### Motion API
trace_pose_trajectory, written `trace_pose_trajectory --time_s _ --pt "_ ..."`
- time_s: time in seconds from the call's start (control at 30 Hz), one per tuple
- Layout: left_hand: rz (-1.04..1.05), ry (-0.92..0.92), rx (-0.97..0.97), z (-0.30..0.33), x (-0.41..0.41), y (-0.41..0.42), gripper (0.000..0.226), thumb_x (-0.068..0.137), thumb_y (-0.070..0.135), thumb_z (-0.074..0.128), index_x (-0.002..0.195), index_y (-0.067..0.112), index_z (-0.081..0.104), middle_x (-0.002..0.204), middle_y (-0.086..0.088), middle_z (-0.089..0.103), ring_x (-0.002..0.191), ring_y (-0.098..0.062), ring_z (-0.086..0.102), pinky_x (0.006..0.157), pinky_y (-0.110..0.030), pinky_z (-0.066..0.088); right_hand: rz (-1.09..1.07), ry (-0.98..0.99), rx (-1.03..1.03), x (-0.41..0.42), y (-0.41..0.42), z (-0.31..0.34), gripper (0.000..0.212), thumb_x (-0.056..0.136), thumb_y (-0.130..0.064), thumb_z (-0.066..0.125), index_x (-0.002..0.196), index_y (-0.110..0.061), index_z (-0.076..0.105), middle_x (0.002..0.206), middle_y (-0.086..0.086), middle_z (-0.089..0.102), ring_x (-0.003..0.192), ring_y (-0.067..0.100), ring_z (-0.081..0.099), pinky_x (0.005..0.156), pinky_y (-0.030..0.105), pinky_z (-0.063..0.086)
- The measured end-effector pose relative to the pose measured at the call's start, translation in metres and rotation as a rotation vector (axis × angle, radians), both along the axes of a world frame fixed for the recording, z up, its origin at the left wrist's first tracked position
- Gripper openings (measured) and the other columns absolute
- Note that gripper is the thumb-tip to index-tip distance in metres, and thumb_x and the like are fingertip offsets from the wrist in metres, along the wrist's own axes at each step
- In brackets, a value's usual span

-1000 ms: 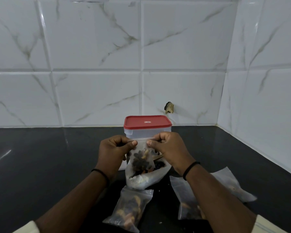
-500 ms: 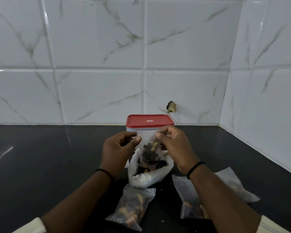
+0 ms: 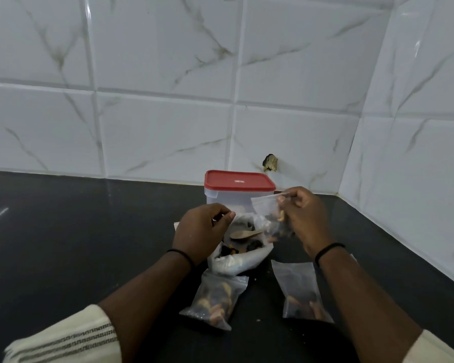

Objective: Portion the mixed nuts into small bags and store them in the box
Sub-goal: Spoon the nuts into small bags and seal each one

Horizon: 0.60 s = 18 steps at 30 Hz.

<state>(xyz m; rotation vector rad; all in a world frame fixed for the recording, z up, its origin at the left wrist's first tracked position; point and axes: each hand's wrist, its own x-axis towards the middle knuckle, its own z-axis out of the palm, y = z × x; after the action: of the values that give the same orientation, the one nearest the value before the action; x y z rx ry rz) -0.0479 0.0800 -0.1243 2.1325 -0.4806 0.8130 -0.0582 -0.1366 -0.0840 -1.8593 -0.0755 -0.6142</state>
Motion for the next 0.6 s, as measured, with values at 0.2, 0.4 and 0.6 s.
trace_pose_trajectory --time_s 0.2,0.4,0.6 --pt "0.015 0.021 0.076 -0.001 0.002 -0.003 0.012 0.089 0.034 0.066 0.09 0.024 0.073 0.08 0.013 0.065 0.073 -0.003 0.058 0.069 -0.024 0.048 -0.128 0.244 -0.117 -0.004 -0.054 0.0 0.005 0.091 -0.01 0.066 0.088 -0.014 0.066 0.076 0.005 0.067 0.064 0.016 0.062 0.046 0.024 0.047" --pt "-0.003 0.063 0.091 -0.003 0.003 -0.007 0.011 0.085 0.037 0.07 0.088 0.026 0.073 0.084 0.012 0.063 0.075 -0.003 0.054 0.069 -0.02 0.043 -0.219 0.377 -0.363 0.009 -0.066 -0.026 0.013 0.081 -0.016 0.076 0.088 -0.014 0.065 0.083 0.006 0.069 0.066 0.017 0.061 0.051 0.022 0.042" --pt "0.001 0.093 0.116 -0.004 0.009 -0.006 0.009 0.082 0.035 0.073 0.085 0.027 0.073 0.084 0.01 0.062 0.081 -0.005 0.057 0.072 -0.023 0.046 -0.281 0.199 -0.475 0.013 -0.055 -0.015 0.02 0.083 -0.025 0.076 0.095 -0.016 0.064 0.091 -0.001 0.065 0.082 0.015 0.059 0.066 0.028 0.043"
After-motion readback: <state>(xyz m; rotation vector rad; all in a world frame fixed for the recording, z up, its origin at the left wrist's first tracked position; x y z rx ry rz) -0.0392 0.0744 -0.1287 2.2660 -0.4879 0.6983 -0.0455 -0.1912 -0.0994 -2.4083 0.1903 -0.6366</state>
